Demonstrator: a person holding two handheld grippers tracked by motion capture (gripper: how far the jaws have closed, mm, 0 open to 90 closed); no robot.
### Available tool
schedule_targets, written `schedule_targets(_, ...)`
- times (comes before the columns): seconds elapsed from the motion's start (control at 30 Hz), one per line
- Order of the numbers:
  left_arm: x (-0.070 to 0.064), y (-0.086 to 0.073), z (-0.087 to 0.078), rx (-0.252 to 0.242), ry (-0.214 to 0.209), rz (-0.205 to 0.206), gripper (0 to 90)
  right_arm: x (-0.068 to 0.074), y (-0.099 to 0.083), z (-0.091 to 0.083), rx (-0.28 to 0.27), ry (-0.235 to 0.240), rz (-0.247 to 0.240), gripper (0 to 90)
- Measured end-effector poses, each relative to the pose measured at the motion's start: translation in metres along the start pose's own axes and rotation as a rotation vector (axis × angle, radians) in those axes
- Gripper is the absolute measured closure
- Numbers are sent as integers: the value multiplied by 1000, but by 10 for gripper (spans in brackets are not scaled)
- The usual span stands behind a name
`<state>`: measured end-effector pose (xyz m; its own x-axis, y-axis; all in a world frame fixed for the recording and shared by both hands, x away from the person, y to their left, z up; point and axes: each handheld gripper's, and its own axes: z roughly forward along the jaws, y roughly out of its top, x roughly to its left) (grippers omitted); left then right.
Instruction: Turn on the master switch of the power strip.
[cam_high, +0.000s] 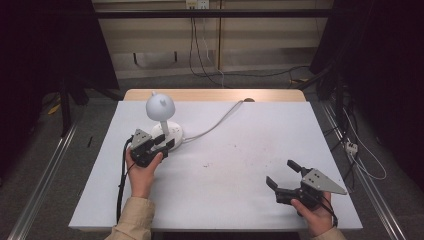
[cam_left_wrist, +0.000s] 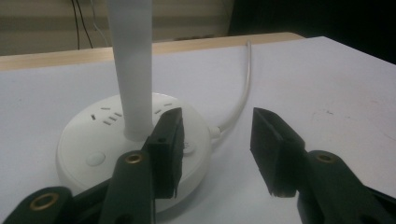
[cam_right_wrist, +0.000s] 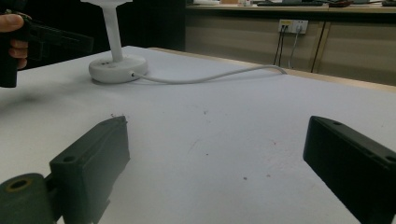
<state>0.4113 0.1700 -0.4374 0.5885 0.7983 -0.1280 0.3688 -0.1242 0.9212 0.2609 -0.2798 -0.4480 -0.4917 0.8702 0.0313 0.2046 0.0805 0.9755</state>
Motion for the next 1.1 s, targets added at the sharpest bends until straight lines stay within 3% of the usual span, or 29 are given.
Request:
schedule_targets(0.3,0,0,6,18,6,-5,598,0,0,0,0,1,3,66)
schedule_targets(1.1,7,-1,18,77,80,-9,804,0,0,0,-2,5,5,67)
